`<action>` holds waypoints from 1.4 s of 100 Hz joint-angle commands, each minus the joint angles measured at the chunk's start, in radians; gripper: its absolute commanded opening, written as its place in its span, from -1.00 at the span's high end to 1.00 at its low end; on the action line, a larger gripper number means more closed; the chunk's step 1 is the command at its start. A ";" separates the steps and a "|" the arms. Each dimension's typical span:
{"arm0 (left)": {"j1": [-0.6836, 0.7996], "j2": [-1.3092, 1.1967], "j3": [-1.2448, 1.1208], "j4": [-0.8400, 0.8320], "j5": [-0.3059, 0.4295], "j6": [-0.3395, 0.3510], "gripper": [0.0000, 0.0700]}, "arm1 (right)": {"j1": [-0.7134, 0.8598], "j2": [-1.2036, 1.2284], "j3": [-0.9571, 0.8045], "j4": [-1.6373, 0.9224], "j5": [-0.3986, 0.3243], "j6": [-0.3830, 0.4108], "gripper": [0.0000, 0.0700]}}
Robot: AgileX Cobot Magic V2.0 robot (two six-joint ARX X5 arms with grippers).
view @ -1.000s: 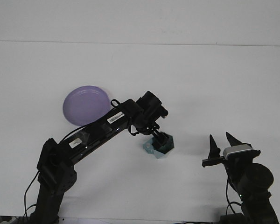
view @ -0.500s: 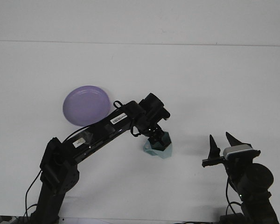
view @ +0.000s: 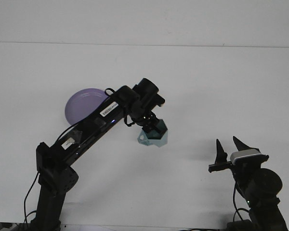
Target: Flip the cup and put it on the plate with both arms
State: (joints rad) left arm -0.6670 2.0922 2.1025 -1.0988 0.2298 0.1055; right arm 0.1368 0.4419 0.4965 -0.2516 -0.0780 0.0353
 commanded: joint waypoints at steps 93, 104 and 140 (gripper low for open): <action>0.649 -0.064 -0.048 -0.032 -0.051 -0.019 0.97 | 0.001 0.004 0.002 0.006 0.000 0.021 -0.03; 0.654 -0.047 -0.074 -0.004 -0.051 -0.016 0.97 | 0.001 0.004 0.002 0.006 0.000 0.021 -0.03; 0.646 0.045 -0.075 0.024 -0.097 -0.020 0.97 | 0.001 0.004 0.002 0.005 -0.001 0.021 -0.03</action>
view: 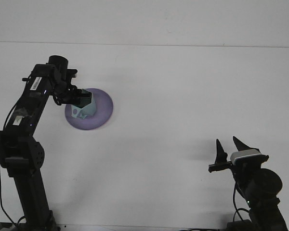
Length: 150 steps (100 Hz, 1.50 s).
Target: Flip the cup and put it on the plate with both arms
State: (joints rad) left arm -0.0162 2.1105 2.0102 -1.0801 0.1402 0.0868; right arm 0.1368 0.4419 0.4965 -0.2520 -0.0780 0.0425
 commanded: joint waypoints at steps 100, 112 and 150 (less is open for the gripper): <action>-0.001 -0.248 0.147 -0.079 0.043 -0.025 -0.37 | 0.001 0.004 0.002 0.005 0.000 0.012 -0.03; -0.001 -0.378 0.147 -0.075 0.043 -0.024 0.28 | 0.001 0.004 0.002 0.005 0.000 0.010 -0.03; -0.001 -0.757 0.101 -0.074 0.027 0.031 0.96 | 0.001 0.002 0.002 0.004 0.000 0.010 0.81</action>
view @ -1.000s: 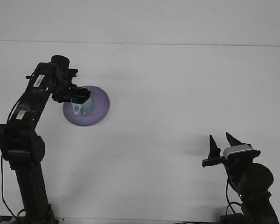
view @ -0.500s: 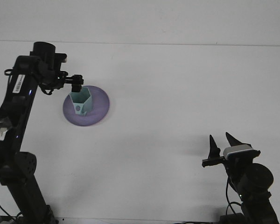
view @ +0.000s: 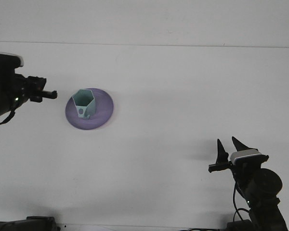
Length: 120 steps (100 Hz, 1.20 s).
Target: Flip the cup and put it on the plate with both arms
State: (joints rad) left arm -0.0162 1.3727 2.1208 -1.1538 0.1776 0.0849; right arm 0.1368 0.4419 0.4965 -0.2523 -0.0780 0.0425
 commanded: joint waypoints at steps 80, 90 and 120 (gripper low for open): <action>-0.001 -1.069 -1.648 1.093 -0.054 0.056 0.97 | 0.001 -0.193 -0.108 0.131 0.091 0.010 1.00; -0.001 -1.065 -1.649 1.144 -0.054 0.035 0.97 | 0.001 -0.195 -0.108 0.124 0.112 0.007 1.00; -0.001 -1.081 -1.642 1.167 -0.054 0.000 0.96 | 0.001 -0.193 -0.108 0.148 0.111 0.007 1.00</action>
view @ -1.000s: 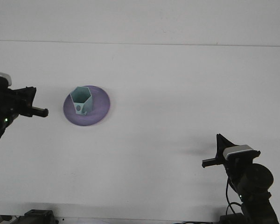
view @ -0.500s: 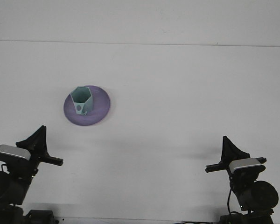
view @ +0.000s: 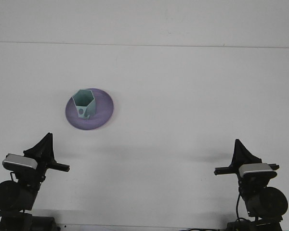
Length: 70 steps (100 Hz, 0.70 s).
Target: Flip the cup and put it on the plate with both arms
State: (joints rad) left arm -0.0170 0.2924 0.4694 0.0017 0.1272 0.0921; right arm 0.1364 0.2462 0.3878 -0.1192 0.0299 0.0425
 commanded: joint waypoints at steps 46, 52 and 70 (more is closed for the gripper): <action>0.000 -0.007 0.001 0.016 -0.005 -0.003 0.96 | 0.002 0.002 0.001 0.014 0.003 0.007 1.00; 0.005 -0.017 -0.020 0.020 -0.011 0.000 0.96 | 0.002 0.002 0.001 0.014 0.003 0.007 1.00; 0.022 -0.120 -0.212 0.086 -0.079 -0.104 0.96 | 0.002 0.002 0.001 0.014 0.003 0.007 1.00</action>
State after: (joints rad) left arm 0.0036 0.1928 0.3153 0.0639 0.0563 0.0525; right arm 0.1368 0.2462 0.3878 -0.1158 0.0303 0.0425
